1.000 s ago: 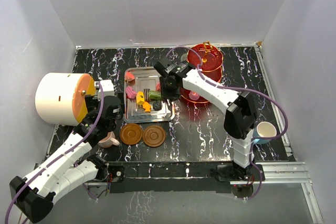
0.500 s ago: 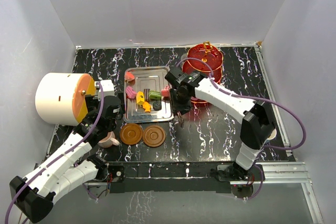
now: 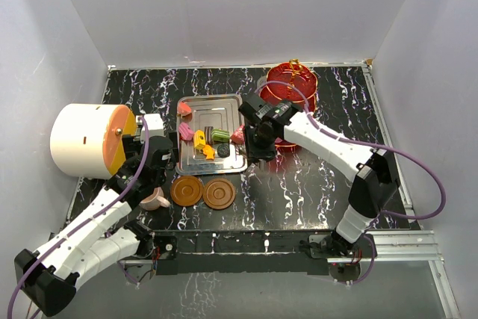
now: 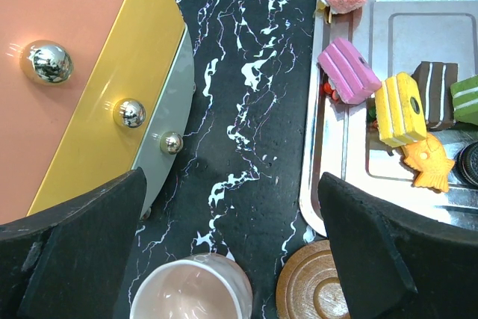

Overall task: Serve the afternoon tea
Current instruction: Pick up the desert from the tray.

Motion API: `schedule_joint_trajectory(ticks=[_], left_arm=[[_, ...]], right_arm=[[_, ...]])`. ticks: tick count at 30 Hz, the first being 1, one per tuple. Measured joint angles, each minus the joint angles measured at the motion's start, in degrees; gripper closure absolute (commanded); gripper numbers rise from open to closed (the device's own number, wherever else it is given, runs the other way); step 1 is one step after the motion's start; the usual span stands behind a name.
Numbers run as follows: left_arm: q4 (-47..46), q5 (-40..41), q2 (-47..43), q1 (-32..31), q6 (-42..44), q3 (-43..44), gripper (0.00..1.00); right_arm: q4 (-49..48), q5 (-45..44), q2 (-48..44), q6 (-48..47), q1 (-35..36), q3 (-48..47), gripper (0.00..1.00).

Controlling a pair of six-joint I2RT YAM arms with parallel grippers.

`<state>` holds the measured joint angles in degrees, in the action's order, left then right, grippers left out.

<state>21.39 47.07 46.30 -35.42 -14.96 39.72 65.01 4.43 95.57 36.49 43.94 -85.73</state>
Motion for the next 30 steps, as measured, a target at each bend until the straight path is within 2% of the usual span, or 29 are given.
schedule_joint_trajectory(ticks=[7,17,30], left_arm=[[0.02,-0.02,0.0,0.0,-0.02,0.0,0.01],[0.0,-0.17,0.0,0.0,0.0,0.0,0.01],[0.0,-0.17,-0.02,0.0,0.04,0.0,0.01]], right_arm=[[-0.72,-2.67,-0.46,1.57,0.0,-5.27,0.66],[-2.69,-6.45,-0.7,6.43,-0.17,-4.85,0.63],[-9.11,-4.85,-0.57,9.33,-2.86,-0.61,0.6]])
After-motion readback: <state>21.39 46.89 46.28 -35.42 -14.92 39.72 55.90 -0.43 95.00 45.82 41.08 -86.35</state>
